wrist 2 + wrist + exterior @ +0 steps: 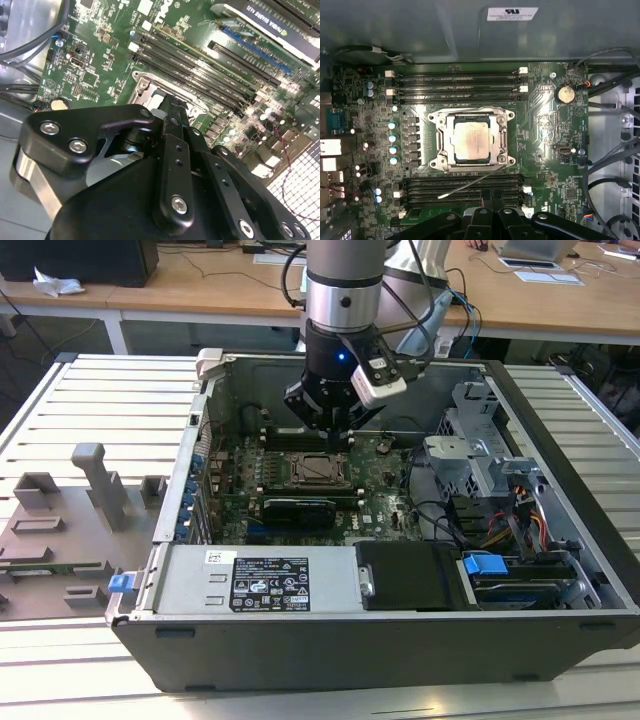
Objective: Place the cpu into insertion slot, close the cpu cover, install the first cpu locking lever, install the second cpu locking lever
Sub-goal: 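Install the second cpu locking lever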
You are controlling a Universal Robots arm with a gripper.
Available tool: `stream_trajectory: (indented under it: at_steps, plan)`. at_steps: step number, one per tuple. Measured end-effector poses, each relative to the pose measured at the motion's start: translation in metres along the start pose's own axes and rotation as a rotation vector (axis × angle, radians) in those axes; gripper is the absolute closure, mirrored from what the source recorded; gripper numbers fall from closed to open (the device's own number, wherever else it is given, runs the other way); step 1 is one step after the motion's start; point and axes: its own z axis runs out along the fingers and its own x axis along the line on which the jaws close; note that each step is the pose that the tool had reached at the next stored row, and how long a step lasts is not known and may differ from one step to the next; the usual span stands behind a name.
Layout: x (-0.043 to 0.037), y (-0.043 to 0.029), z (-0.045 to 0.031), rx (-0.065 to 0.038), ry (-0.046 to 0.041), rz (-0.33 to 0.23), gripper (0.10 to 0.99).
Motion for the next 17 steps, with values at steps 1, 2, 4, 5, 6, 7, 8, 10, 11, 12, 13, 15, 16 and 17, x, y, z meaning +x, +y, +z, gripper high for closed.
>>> stream_trajectory:
  at_steps: [1, 2, 4, 5, 6, 7, 8, 10, 11, 12, 13, 15, 16, 17]
  plan:
    - [-0.0001, -0.0018, 0.0001, 0.000, 0.0001, 0.000, 0.980]
    - [-0.0002, -0.0032, 0.0002, 0.000, 0.0000, 0.000, 0.980]
    - [-0.0005, -0.0071, 0.0004, 0.000, 0.0000, 0.000, 0.980]
    - [-0.0006, -0.0091, 0.0005, 0.000, 0.0000, 0.000, 0.980]
    - [-0.0007, -0.0108, 0.0006, 0.000, 0.0000, 0.000, 0.980]
    - [-0.0008, -0.0131, 0.0008, 0.000, 0.0000, 0.000, 0.980]
    - [-0.0009, -0.0145, 0.0009, 0.000, 0.0000, 0.000, 0.980]
    - [-0.0011, -0.0174, 0.0013, 0.000, 0.0000, 0.000, 0.980]
    - [-0.0012, -0.0187, 0.0018, 0.000, 0.0000, 0.000, 0.980]
    - [-0.0012, -0.0203, 0.0031, 0.000, -0.0001, 0.000, 0.980]
    - [-0.0012, -0.0214, 0.0042, 0.000, 0.0000, 0.000, 0.980]
    - [-0.0011, -0.0231, 0.0070, -0.002, 0.0001, 0.000, 0.980]
    - [-0.0009, -0.0234, 0.0084, -0.004, 0.0002, 0.000, 0.980]
    - [-0.0008, -0.0237, 0.0098, -0.004, 0.0002, 0.000, 0.980]
